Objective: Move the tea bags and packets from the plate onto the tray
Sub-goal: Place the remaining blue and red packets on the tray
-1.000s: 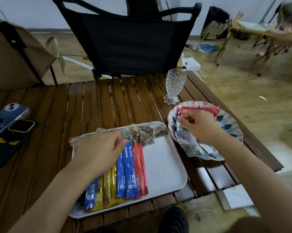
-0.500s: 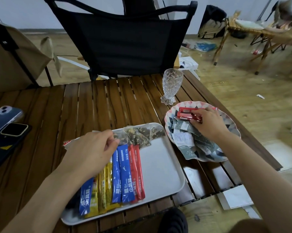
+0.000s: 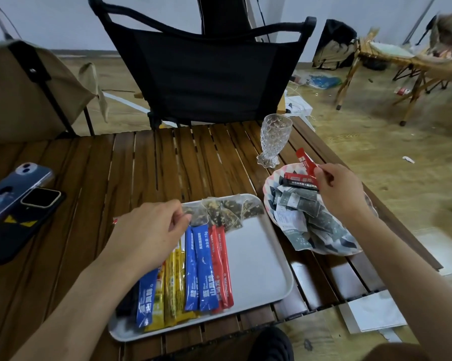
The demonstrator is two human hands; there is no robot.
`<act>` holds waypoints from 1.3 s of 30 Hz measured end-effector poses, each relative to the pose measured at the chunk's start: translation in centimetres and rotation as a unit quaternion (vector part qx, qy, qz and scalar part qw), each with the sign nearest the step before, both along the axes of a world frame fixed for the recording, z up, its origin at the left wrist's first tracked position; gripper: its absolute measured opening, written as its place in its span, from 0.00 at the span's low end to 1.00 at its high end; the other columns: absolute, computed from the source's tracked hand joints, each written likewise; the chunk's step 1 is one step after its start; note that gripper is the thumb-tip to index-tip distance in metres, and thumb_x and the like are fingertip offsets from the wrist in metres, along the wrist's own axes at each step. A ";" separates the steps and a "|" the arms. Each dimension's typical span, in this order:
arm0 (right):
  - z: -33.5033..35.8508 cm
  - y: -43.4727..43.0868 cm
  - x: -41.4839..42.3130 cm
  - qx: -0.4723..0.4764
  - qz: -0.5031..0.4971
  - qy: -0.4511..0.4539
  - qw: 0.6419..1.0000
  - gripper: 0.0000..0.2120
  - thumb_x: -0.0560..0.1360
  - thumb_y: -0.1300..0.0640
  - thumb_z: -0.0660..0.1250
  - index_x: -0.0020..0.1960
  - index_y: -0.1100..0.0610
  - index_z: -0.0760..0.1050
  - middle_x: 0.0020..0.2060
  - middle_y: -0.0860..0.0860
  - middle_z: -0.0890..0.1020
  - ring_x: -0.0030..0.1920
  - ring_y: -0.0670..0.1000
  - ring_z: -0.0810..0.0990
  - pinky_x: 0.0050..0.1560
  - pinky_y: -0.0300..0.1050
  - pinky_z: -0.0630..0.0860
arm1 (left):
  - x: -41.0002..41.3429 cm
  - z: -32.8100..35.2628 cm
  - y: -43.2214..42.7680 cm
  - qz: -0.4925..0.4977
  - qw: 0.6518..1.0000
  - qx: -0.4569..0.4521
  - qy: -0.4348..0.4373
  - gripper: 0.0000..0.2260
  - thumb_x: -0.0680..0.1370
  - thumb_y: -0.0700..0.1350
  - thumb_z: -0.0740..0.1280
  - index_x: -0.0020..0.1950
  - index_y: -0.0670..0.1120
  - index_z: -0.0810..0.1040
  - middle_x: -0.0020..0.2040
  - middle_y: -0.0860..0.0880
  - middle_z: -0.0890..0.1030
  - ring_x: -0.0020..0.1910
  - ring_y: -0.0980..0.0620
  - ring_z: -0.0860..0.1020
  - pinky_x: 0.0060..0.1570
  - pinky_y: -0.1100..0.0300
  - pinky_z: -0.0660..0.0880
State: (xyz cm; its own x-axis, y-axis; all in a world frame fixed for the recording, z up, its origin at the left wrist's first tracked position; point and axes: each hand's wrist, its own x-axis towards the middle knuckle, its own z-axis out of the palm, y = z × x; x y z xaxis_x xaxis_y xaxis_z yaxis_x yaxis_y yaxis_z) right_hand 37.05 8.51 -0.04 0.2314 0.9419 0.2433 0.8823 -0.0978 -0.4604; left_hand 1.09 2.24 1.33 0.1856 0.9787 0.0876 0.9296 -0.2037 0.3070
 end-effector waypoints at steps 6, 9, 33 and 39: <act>3.2 -2.7 -4.1 -0.104 0.044 0.376 0.920 0.12 0.80 0.50 0.66 0.55 0.56 0.82 0.45 0.54 0.85 0.43 0.53 0.83 0.48 0.48 0.79 | -0.5 0.2 0.0 0.006 1.000 0.001 -0.006 0.14 0.81 0.62 0.60 0.42 0.55 0.72 0.34 0.56 0.79 0.33 0.60 0.78 0.31 0.65 0.71; 3.7 -4.2 -6.3 -0.210 0.106 0.409 0.882 0.11 0.77 0.52 0.68 0.54 0.57 0.83 0.45 0.56 0.86 0.44 0.53 0.85 0.47 0.45 0.80 | -0.6 0.2 0.0 0.009 1.000 0.003 -0.001 0.13 0.81 0.61 0.60 0.42 0.56 0.72 0.35 0.56 0.78 0.33 0.60 0.77 0.32 0.63 0.71; -0.7 -6.1 -13.0 -0.409 0.159 0.283 0.853 0.08 0.74 0.62 0.74 0.46 0.65 0.77 0.41 0.65 0.85 0.31 0.54 0.84 0.32 0.45 0.83 | -1.6 0.3 -0.2 0.009 1.000 0.000 0.000 0.14 0.82 0.61 0.59 0.44 0.54 0.74 0.35 0.55 0.78 0.34 0.59 0.77 0.34 0.62 0.75; -0.9 -6.0 -12.7 -0.412 0.153 0.268 0.857 0.09 0.73 0.60 0.75 0.44 0.63 0.76 0.34 0.59 0.86 0.31 0.54 0.85 0.31 0.44 0.82 | -1.6 0.3 -0.1 0.011 1.000 0.001 0.006 0.14 0.82 0.61 0.60 0.43 0.54 0.74 0.35 0.55 0.78 0.34 0.59 0.77 0.33 0.62 0.75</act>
State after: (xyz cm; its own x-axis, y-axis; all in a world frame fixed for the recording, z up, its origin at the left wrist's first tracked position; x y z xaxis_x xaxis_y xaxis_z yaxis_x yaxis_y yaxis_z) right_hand 24.38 2.48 -0.99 -0.1863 0.7796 -0.5979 0.6080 -0.3866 -0.6935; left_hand -0.47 2.15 1.63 0.1650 0.9823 0.0884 0.9373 -0.1840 0.2961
